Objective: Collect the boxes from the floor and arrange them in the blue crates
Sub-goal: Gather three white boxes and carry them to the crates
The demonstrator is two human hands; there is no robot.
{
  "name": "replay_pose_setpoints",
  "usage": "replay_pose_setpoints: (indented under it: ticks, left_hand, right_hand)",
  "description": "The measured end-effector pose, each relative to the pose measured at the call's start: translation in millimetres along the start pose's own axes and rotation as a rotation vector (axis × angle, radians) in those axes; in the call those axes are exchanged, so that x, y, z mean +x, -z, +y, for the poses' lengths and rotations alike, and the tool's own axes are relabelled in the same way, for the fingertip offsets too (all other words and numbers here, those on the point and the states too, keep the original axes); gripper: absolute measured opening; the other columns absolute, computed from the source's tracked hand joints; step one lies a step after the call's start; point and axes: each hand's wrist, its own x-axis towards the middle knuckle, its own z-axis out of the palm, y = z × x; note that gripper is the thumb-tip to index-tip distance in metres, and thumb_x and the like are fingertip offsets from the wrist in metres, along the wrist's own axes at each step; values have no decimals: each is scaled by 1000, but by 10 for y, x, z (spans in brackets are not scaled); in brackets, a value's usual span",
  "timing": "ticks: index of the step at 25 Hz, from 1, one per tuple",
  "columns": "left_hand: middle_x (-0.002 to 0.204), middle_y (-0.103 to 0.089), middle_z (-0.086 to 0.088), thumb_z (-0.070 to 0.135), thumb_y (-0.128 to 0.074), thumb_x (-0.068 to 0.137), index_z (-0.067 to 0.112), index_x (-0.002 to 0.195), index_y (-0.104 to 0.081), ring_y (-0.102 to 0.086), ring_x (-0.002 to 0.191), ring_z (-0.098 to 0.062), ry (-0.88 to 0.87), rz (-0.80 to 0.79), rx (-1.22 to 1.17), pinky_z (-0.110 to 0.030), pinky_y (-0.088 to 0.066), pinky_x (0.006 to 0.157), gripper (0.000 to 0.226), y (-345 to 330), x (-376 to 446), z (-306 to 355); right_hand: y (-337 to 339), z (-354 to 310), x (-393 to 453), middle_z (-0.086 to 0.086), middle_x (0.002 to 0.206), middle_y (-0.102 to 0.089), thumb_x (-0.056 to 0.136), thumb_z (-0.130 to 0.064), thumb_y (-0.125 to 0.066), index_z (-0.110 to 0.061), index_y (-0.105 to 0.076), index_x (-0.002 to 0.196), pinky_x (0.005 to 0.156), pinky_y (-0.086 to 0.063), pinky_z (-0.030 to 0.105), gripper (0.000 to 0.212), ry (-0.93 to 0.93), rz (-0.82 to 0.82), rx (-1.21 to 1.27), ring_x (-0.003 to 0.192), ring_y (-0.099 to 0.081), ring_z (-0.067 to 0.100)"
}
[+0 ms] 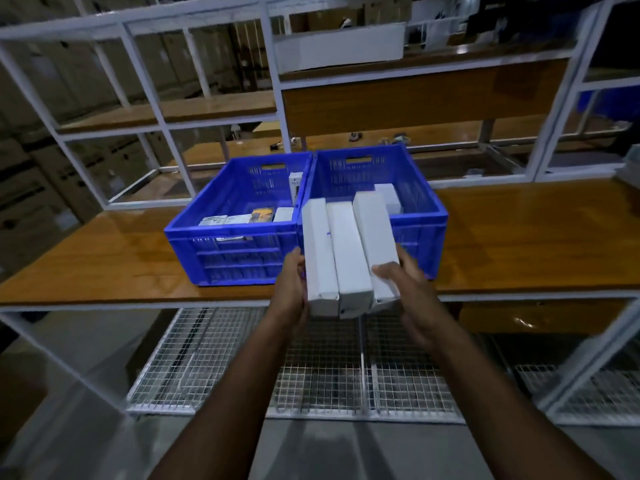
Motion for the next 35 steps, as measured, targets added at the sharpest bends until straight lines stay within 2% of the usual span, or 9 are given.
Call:
replay_pose_setpoints:
  ticks: [2,6,15,17,20,23,27,33,35]
  left_hand:
    - [115,-68,-24,30,-38,106,-2,127,-53,-69,104,-32,-46,46,9,-32,-61,69,41,-89,342,64]
    - [123,-66,-12,53,-50,96,19,132,-50,-67,110,-30,-90,99,63,-55,-58,89,50,-288,989,324]
    - [120,-71,-4,100,-36,62,35,135,-56,-70,106,-24,-10,-78,284,-48,-56,95,100,-250,2218,591]
    - [127,-67,-8,90,-35,75,26,131,-58,-66,110,-27,16,-139,527,-45,-51,99,88,-202,2455,596]
    - [123,-61,-23,36,-32,103,5,102,-54,-59,110,-38,-151,-192,1188,-32,-39,82,38,-227,2611,599]
    - [103,-66,-19,31,-37,105,6,95,-62,-61,94,-38,-263,-116,1427,-35,-37,72,37,-305,2538,488]
    - [82,-64,-9,28,-42,102,8,83,-61,-58,76,-30,-358,-91,1424,-35,-41,64,34,-213,2565,351]
    - [107,-74,0,33,-54,101,17,119,-70,-67,94,-17,-438,-100,1144,-30,-53,82,28,-84,2343,340]
    - [114,-73,0,31,-57,101,16,122,-68,-66,102,-15,-448,-69,1055,-32,-53,90,29,-96,2253,299]
  right_hand:
    - [65,-167,336,1,127,-65,89,-20,-62,-29,-52,131,88,-54,43,44,17,16,-3,112,-64,25]
    - [86,-413,965,-5,121,-61,93,-32,-62,-29,-39,129,86,-57,46,43,60,106,-71,108,-64,22]
    - [-48,-537,2271,1,120,-63,93,-45,-58,-24,-49,126,82,-52,43,40,-58,64,-309,101,-61,20]
    - [-43,-463,2496,-2,122,-61,92,-44,-61,-21,-45,134,73,-50,34,51,-85,99,-370,97,-61,15]
    - [41,-226,2769,-2,140,-45,90,-43,-64,-20,-24,153,87,-49,34,78,-247,79,-587,111,-57,20]
    - [36,-86,2877,6,122,-59,94,-45,-58,-16,-49,129,76,-49,32,47,-436,-123,-1001,95,-60,25]
    - [-103,-20,2877,17,131,-58,103,-34,-41,-3,-59,123,87,-43,32,41,-444,-293,-1563,114,-57,31]
    - [-111,62,2880,6,76,-54,96,-37,-46,-14,-48,71,66,-41,33,34,-283,-153,-1559,76,-55,28]
    - [-135,47,2776,8,72,-59,95,-38,-47,-15,-55,72,62,-43,35,33,-110,-107,-1496,69,-57,28]
